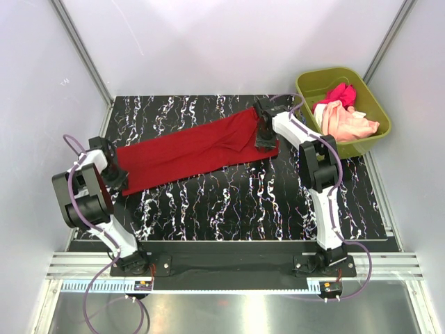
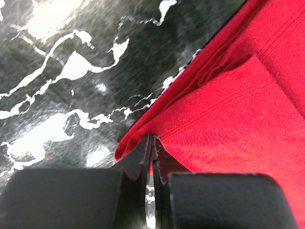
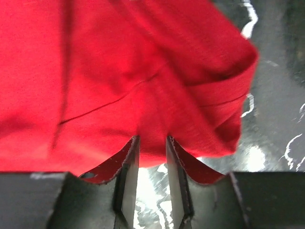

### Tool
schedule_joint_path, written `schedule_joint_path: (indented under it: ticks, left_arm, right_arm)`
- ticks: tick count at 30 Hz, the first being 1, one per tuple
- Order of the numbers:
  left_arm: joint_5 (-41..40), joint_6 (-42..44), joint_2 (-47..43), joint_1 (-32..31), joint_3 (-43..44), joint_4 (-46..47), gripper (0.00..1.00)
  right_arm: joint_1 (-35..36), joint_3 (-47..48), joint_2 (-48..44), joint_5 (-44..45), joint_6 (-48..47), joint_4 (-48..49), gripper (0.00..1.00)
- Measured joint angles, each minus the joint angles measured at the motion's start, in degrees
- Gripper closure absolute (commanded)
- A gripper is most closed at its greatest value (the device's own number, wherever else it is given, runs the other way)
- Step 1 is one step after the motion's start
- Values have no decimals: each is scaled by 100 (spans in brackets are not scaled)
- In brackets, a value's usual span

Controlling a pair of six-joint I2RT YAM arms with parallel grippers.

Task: Fold and stack the t-shirts
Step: Fold the tshirt

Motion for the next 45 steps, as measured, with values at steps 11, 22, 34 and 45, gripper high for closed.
schedule_joint_path:
  ticks: [11,22,34,45]
  left_arm:
    - [-46,-74,-345,-15,-367,-48,100]
    - [-59,-415,-1585,-931,-883,-907,67]
    - [-168,-68,-2426,-1292,-293,-1196,54]
    - [323,745,-1049,-1690,426,-638,52]
  right_arm:
    - [-411,358,413,240,-374,129,62]
    - [-452,737,407,380,-636,-83,43]
    - [-481,850,173,-15,-195,-236,36]
    - [-566,946,186,-391,-140,-354,49]
